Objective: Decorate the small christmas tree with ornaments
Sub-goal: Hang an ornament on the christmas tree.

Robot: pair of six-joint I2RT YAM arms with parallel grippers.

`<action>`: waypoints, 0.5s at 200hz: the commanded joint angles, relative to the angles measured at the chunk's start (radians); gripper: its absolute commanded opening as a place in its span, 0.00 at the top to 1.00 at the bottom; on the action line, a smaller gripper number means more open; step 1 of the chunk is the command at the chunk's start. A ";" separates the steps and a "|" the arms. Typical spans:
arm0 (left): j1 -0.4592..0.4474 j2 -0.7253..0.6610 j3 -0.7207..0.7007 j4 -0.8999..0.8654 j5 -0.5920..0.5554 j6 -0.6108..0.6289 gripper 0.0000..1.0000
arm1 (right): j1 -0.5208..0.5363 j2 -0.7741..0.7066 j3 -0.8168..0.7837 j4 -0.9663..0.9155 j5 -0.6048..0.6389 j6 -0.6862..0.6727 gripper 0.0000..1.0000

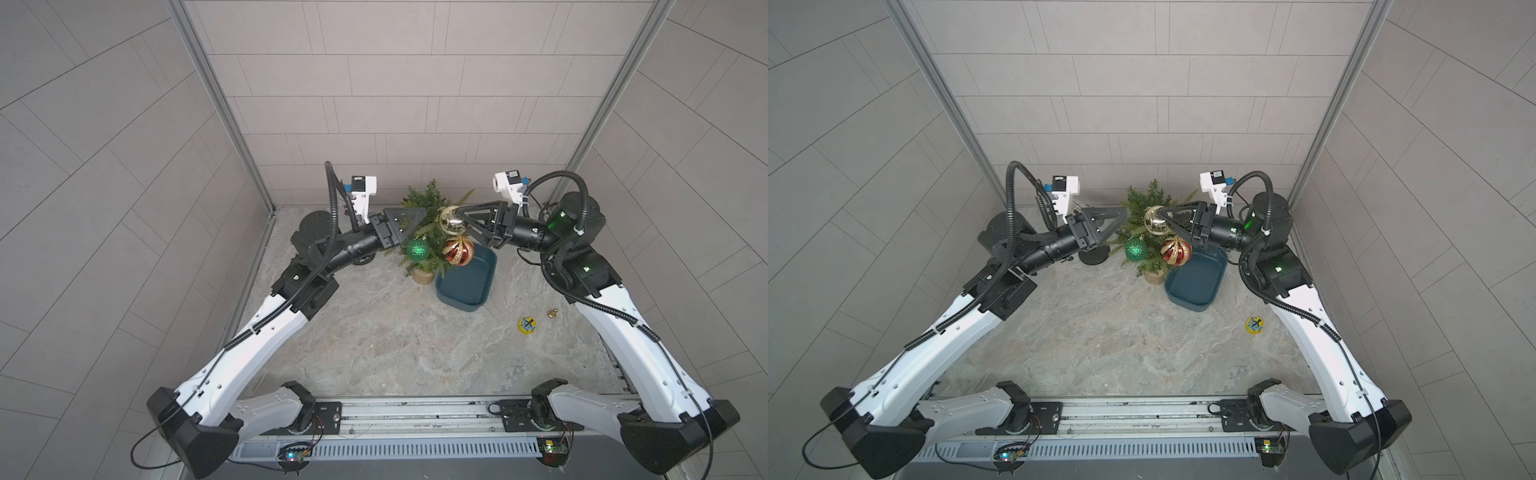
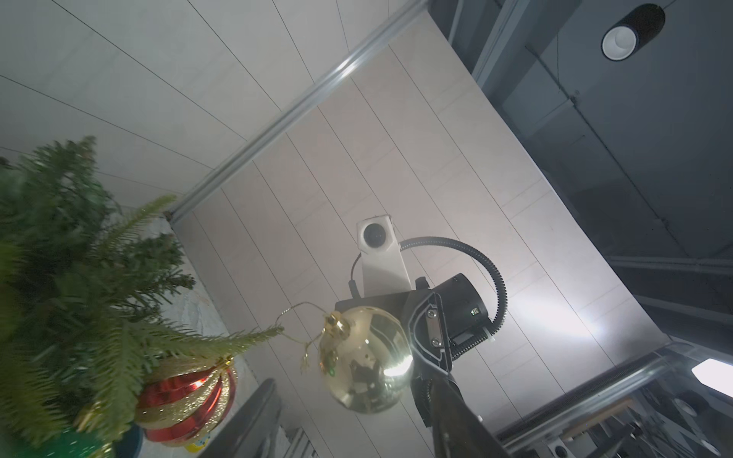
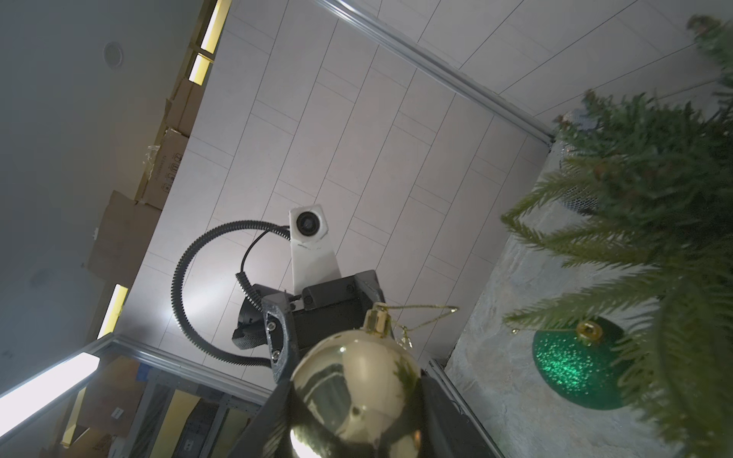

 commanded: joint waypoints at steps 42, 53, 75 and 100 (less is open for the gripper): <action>0.070 -0.084 -0.096 -0.042 -0.039 0.022 0.35 | -0.018 0.133 0.108 0.020 0.033 -0.008 0.50; 0.078 -0.093 -0.107 -0.043 -0.035 0.021 0.35 | -0.019 0.154 0.122 0.023 0.033 -0.009 0.50; 0.097 -0.100 -0.119 -0.042 -0.023 0.013 0.35 | -0.025 0.188 0.150 0.017 0.039 -0.012 0.50; 0.112 -0.109 -0.132 -0.037 -0.014 0.007 0.35 | -0.031 0.213 0.163 0.017 0.039 -0.012 0.51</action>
